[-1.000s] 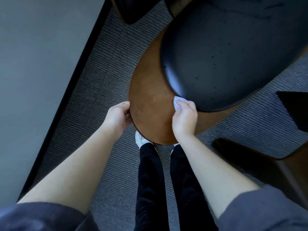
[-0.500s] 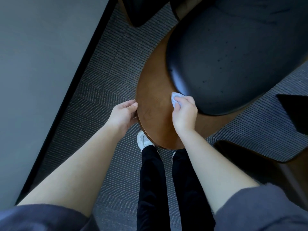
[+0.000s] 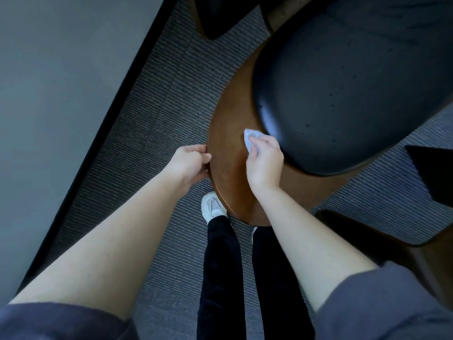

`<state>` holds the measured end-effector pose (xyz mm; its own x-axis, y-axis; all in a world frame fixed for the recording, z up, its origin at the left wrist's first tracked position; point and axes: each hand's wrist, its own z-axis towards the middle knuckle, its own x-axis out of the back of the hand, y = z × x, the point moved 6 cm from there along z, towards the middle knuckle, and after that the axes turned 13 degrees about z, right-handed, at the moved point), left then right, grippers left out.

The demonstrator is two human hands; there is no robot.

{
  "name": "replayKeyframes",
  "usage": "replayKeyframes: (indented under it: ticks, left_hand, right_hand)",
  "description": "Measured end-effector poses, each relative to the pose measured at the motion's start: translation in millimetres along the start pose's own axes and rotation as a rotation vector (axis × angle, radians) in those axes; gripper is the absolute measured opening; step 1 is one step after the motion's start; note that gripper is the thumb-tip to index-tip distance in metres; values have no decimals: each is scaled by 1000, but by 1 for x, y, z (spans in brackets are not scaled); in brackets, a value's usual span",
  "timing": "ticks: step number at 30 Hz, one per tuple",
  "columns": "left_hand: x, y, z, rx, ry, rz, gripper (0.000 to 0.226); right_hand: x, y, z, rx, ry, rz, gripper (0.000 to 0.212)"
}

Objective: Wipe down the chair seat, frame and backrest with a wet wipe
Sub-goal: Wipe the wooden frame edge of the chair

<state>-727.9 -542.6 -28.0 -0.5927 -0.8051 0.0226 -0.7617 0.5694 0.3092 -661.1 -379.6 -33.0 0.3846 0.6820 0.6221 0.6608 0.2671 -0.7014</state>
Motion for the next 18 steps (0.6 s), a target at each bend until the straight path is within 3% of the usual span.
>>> replayKeyframes:
  ticks: [4,12,18]
  left_hand:
    - [1,1,8,-21,-5,-89,28]
    - [6,29,60,-94,8,-88,30]
    - [8,45,88,-165,-26,-100,32]
  right_hand:
    - [-22,-4,39,-94,92,-74,29]
    - [-58,-30,121,-55,-5,-223,20]
    - [-84,-41,181,-101,44,-248,21]
